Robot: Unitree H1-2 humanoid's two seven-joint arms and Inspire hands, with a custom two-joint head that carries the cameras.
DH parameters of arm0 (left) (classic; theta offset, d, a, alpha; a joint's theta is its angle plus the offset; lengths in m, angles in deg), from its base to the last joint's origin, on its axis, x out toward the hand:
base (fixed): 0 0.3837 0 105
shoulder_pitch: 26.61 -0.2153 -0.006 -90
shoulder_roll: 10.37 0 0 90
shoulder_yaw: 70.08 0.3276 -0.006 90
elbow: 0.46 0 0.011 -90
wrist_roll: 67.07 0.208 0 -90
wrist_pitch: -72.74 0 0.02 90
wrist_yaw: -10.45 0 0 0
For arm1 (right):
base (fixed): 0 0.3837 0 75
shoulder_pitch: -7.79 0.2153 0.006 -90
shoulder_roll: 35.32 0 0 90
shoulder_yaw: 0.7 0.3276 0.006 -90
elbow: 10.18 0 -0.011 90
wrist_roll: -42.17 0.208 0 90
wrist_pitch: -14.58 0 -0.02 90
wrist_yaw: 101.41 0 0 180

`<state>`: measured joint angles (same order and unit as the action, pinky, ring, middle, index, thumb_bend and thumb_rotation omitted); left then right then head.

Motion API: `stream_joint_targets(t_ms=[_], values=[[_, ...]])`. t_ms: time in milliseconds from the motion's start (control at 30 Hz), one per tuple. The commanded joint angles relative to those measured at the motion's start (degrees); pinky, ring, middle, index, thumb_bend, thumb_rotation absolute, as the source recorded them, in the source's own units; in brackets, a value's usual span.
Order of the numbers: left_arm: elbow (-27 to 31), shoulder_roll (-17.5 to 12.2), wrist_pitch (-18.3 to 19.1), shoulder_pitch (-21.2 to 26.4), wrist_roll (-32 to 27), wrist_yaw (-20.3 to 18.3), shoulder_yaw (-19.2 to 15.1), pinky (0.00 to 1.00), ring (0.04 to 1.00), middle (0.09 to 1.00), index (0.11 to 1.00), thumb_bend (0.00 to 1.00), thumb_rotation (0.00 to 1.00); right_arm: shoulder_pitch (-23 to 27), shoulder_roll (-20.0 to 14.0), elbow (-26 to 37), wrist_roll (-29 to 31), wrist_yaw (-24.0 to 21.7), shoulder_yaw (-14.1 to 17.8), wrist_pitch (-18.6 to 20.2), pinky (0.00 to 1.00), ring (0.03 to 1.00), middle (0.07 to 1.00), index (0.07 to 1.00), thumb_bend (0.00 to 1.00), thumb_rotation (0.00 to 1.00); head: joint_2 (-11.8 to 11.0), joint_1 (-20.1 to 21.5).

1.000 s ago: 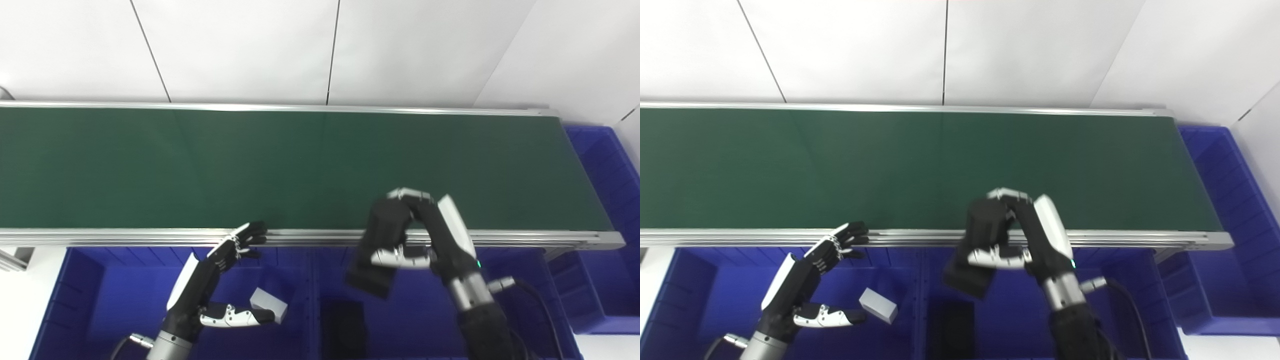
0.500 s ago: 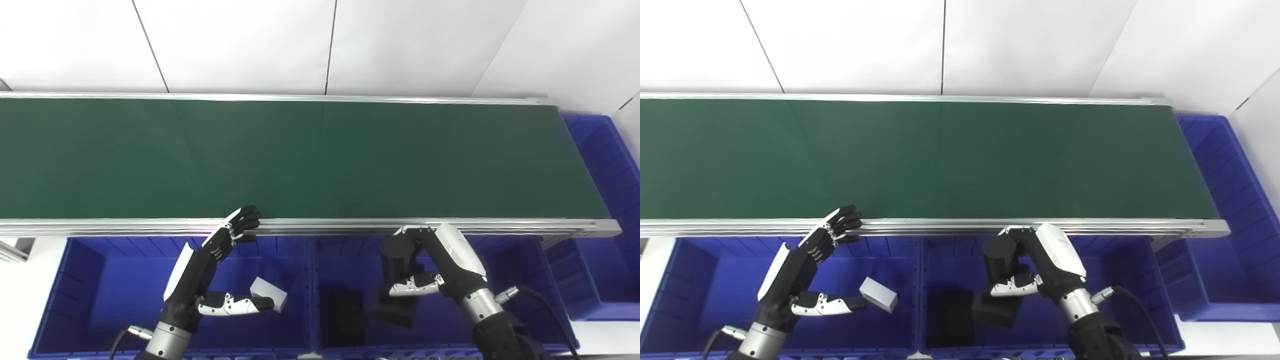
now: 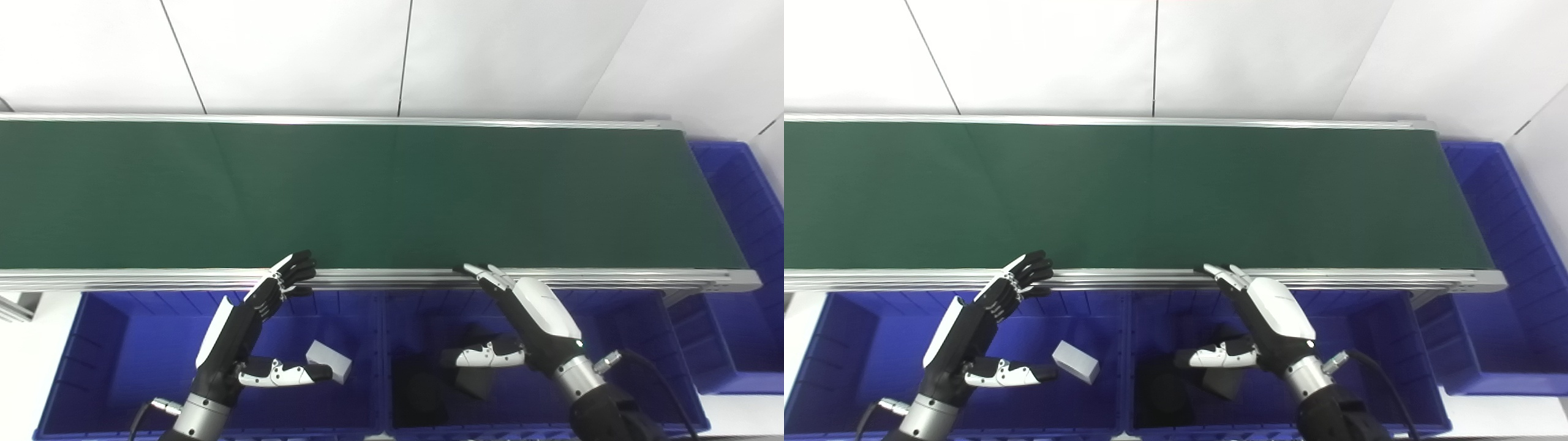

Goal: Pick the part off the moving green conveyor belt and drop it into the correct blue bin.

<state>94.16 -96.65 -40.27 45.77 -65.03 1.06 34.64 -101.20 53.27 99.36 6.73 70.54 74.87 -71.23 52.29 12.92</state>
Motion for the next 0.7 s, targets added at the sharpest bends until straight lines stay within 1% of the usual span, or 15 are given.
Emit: stream_joint_targets(t_ms=[0, 100, 200, 367, 433, 567, 667], values=[[2.00, -0.08, 0.26, 0.16, 0.56, -0.68, -0.17, 0.79, 0.869, 0.902, 0.905, 0.87, 0.28, -0.73, 1.16, 2.15, 0.88, 2.09, 0.28, -2.17, 0.78, 0.944, 1.000, 0.999, 0.85, 0.67, -0.06, 0.01], [2.12, -0.45, 1.07, 0.35, 0.84, -1.45, -0.24, 0.81, 0.886, 0.918, 0.915, 0.86, 0.29, -1.78, 3.52, 2.38, 2.39, 2.82, -0.10, -3.04, 0.78, 0.939, 1.000, 1.000, 0.84, 0.66, -0.05, -0.12], [2.13, -0.42, 1.43, 0.42, 1.16, -1.73, -0.46, 0.82, 0.893, 0.923, 0.918, 0.87, 0.29, -2.68, 5.06, 2.40, 5.65, 2.45, -0.25, -2.97, 0.76, 0.927, 1.000, 1.000, 0.85, 0.65, -0.05, -0.30], [2.08, -0.04, 1.75, 0.26, 0.67, -2.12, -0.83, 0.83, 0.896, 0.926, 0.918, 0.88, 0.28, -4.03, 5.82, 1.62, 10.64, 1.55, -0.86, -3.96, 0.73, 0.909, 0.999, 1.000, 0.85, 0.63, -0.02, -1.57], [2.08, 0.07, 2.04, 0.25, 0.49, -2.24, -0.89, 0.83, 0.899, 0.929, 0.919, 0.88, 0.28, -4.26, 5.84, 1.11, 11.74, 1.84, -0.89, -4.47, 0.74, 0.904, 0.987, 0.998, 0.85, 0.62, -0.11, -1.82], [2.69, 0.09, 3.28, 0.09, 0.02, -2.52, -0.94, 0.85, 0.908, 0.934, 0.926, 0.87, 0.27, -4.98, 6.57, 0.39, 13.85, 3.09, -0.44, -5.25, 0.81, 0.902, 0.956, 0.984, 0.84, 0.58, -0.56, -2.50], [2.57, 0.24, 3.70, 0.03, -0.64, -2.61, -1.18, 0.85, 0.911, 0.933, 0.931, 0.87, 0.29, -5.32, 7.20, -0.30, 15.09, 4.11, -0.12, -6.37, 0.83, 0.892, 0.930, 0.975, 0.83, 0.56, -0.70, -2.68]])
